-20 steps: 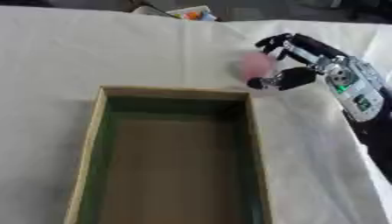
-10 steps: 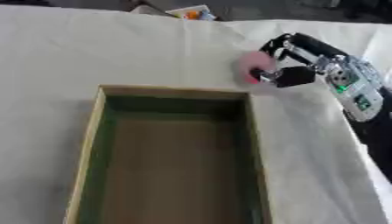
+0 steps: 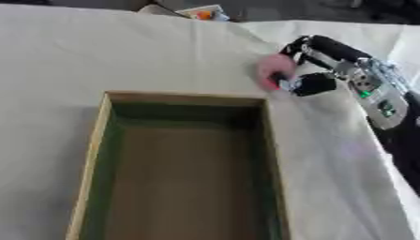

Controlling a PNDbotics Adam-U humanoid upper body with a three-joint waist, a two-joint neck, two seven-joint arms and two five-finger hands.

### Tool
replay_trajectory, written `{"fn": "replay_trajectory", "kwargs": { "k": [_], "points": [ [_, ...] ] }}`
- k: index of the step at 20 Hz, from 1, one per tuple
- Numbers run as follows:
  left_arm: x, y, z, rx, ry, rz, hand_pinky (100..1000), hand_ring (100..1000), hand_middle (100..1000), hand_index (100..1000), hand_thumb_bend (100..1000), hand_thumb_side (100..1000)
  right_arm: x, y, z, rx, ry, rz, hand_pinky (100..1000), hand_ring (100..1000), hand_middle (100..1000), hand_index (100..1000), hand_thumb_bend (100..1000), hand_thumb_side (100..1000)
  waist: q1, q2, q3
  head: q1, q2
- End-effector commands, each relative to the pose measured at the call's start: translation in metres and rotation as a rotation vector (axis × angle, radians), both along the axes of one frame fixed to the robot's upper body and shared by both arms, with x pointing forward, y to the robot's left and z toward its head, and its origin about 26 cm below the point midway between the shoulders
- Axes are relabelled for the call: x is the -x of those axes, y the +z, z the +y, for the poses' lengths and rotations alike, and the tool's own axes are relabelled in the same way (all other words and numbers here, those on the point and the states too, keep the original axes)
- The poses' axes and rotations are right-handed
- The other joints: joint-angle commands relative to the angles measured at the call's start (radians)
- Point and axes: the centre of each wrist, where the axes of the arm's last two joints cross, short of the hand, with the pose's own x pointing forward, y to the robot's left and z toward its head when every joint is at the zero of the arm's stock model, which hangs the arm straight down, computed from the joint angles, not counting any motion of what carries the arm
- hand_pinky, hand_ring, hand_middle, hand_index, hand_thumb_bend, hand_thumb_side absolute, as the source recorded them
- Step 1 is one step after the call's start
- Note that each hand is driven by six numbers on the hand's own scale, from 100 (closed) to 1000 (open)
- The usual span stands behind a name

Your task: Pick up objects on the table and place them in the box.

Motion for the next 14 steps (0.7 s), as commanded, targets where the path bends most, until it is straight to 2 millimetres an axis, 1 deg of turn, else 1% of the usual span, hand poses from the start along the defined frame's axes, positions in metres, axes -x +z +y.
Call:
{"fn": "replay_trajectory", "kwargs": {
  "k": [1, 2, 6, 9, 12, 14],
  "points": [
    [0.004, 0.007, 0.004, -0.012, 0.011, -0.028, 539, 516, 531, 824, 100, 978, 0.006, 0.013, -0.007, -0.001, -0.009, -0.051, 577, 716, 479, 677, 100, 500, 0.002, -0.022, -0.002, 0.002, -0.010],
    [0.004, 0.007, 0.004, -0.011, 0.012, -0.026, 537, 516, 531, 824, 100, 977, 0.007, 0.014, -0.006, -0.015, 0.000, -0.065, 563, 706, 471, 662, 100, 512, 0.002, -0.023, -0.003, 0.003, -0.009],
    [0.004, 0.006, 0.004, -0.007, 0.013, -0.020, 535, 516, 532, 825, 100, 975, 0.009, 0.017, -0.001, -0.069, 0.033, -0.118, 546, 700, 466, 656, 100, 535, 0.002, -0.031, -0.008, 0.004, -0.005],
    [0.004, 0.005, 0.005, -0.005, 0.016, -0.013, 533, 516, 532, 828, 100, 976, 0.011, 0.019, 0.006, -0.089, 0.065, -0.142, 538, 700, 491, 673, 100, 565, 0.003, -0.038, -0.014, 0.007, 0.002],
    [0.004, 0.004, 0.005, -0.003, 0.018, -0.007, 531, 516, 532, 829, 100, 975, 0.014, 0.022, 0.011, -0.102, 0.085, -0.158, 531, 696, 490, 663, 100, 561, 0.004, -0.046, -0.020, 0.012, 0.006],
    [0.004, 0.003, 0.005, -0.001, 0.018, -0.003, 529, 516, 532, 830, 100, 974, 0.016, 0.025, 0.013, -0.114, 0.093, -0.177, 523, 691, 481, 638, 100, 553, 0.004, -0.053, -0.023, 0.014, 0.010]
  ]
}}
